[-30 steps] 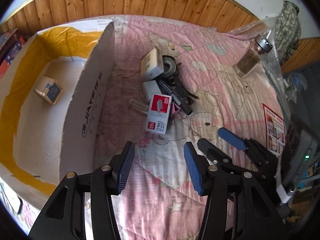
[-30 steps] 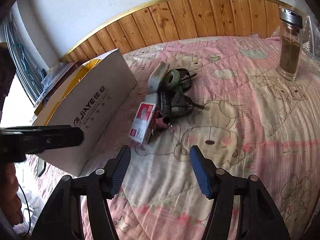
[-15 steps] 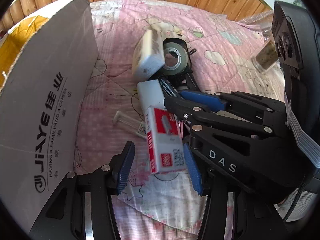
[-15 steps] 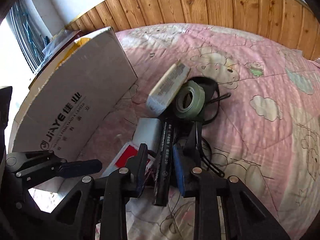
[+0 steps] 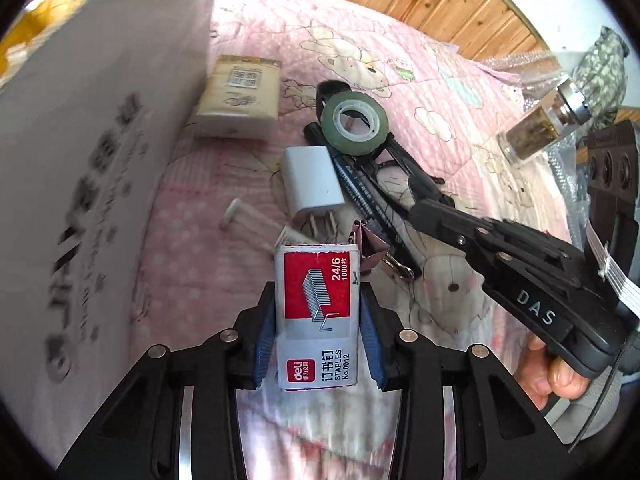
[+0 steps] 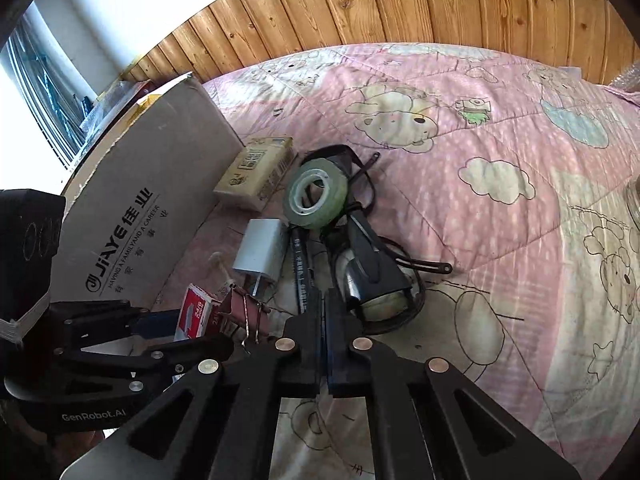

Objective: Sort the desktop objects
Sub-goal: 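Move back to the pile and grasp the black marker with the right tool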

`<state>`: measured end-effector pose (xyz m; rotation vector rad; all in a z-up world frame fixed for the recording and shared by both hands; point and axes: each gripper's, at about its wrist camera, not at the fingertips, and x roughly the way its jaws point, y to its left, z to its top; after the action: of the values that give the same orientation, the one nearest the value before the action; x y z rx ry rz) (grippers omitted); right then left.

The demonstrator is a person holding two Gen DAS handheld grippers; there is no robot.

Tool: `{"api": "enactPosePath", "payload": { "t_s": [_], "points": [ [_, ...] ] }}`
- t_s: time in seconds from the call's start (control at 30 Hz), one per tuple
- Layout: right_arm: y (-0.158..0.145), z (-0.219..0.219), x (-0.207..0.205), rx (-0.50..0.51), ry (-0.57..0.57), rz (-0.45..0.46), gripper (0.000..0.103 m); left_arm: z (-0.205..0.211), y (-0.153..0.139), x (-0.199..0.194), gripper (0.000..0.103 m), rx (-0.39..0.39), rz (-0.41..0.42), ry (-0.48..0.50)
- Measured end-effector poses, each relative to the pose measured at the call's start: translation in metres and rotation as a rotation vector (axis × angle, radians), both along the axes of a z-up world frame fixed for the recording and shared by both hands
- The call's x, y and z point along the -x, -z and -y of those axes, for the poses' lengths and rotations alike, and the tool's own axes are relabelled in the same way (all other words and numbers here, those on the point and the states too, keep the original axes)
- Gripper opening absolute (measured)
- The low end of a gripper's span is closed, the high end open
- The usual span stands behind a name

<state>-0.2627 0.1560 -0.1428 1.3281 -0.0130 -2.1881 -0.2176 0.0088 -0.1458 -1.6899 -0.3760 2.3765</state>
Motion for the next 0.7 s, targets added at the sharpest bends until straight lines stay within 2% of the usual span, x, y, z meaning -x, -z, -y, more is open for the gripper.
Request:
{"api": "enactPosePath", "payload": {
  "t_s": [0.03,0.07,0.13,0.17,0.2,0.23,0.43,0.6,0.7],
  "points": [
    [0.001,0.008,-0.001,-0.022,-0.018,-0.010,0.010,0.003,-0.001,-0.004,0.040,-0.007,0.000,-0.007],
    [0.006,0.017,0.000,-0.052,-0.037,-0.012,0.019,0.006,-0.002,-0.009,0.040,-0.016,0.003,-0.013],
    [0.020,0.033,0.004,-0.128,-0.060,-0.021,0.024,0.013,-0.003,-0.017,0.040,-0.048,0.012,-0.025],
    [0.029,0.039,0.006,-0.176,-0.071,-0.013,0.023,0.016,-0.002,-0.021,0.040,-0.070,0.017,-0.034],
    [0.030,0.041,0.004,-0.175,-0.074,-0.042,0.021,0.018,-0.002,-0.024,0.040,-0.085,0.025,-0.045],
    [0.032,0.041,0.004,-0.184,-0.077,-0.022,0.015,0.021,-0.002,-0.027,0.040,-0.102,0.034,-0.056],
    [0.014,0.009,-0.033,-0.087,-0.020,-0.025,0.015,0.025,-0.007,-0.047,0.040,-0.118,0.017,-0.070],
    [0.014,-0.021,-0.071,0.028,0.058,0.030,0.015,0.025,-0.008,-0.058,0.040,-0.126,0.016,-0.058],
    [0.020,-0.027,-0.091,0.064,0.097,0.069,0.015,0.022,-0.008,-0.065,0.040,-0.068,0.005,-0.036]
  ]
}}
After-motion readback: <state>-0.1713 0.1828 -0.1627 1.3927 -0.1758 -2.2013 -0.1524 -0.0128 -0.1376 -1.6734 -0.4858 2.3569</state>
